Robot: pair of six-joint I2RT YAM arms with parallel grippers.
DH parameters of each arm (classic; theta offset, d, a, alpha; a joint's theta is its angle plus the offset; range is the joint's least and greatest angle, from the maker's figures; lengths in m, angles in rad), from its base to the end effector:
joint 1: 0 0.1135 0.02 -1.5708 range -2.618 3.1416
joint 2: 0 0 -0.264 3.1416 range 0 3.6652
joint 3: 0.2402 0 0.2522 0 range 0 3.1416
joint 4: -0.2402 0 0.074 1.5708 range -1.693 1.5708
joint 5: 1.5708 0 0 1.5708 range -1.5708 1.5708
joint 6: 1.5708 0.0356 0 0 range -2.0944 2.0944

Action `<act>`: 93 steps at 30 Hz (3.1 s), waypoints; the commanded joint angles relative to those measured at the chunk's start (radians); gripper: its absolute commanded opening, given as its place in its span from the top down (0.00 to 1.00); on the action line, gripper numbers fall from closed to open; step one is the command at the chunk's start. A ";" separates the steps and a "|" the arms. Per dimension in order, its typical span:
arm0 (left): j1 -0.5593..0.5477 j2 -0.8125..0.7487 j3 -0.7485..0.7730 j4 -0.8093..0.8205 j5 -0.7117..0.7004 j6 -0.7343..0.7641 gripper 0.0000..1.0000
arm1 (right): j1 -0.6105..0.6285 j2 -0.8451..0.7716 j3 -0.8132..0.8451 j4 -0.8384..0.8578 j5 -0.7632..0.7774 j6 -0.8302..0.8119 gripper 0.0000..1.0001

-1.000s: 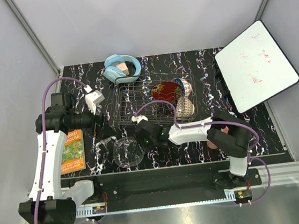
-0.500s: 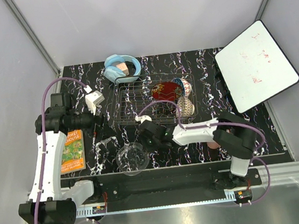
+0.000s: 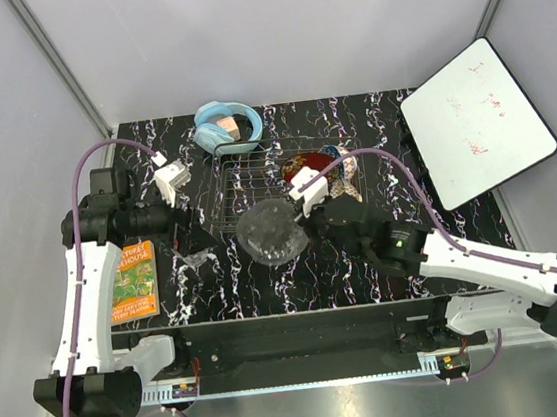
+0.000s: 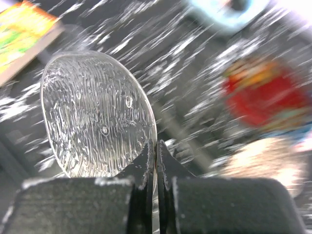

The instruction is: Load the mixed dishes into the dish rack

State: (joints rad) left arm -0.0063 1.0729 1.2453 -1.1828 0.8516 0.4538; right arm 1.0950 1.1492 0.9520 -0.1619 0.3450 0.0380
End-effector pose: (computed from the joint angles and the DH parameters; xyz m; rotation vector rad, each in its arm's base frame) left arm 0.1766 -0.0279 0.3640 0.8114 2.1568 -0.8646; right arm 0.1319 0.2297 0.3274 -0.7670 1.7727 0.4310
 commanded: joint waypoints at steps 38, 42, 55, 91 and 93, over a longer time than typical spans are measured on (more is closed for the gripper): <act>0.005 0.033 -0.029 0.020 0.110 -0.007 0.01 | -0.175 0.210 -0.295 0.823 0.192 -1.350 1.00; 0.005 0.033 -0.033 0.018 0.113 -0.006 0.01 | -0.173 0.227 -0.305 0.841 0.189 -1.351 1.00; 0.006 0.035 -0.030 0.020 0.112 0.008 0.01 | -0.167 0.250 -0.296 0.721 0.209 -1.164 1.00; -0.035 0.516 0.075 0.371 -0.161 -0.109 0.01 | -0.058 -0.321 -0.231 0.300 0.451 -0.449 0.51; -0.040 0.532 0.066 0.406 -0.192 -0.122 0.01 | -0.058 -0.336 -0.236 0.302 0.473 -0.412 0.51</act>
State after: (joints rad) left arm -0.0357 1.5852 1.2915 -0.8684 0.7364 0.3683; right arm 1.0290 0.8391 0.7170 0.1699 0.7692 -0.4950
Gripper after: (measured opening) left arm 0.988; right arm 0.489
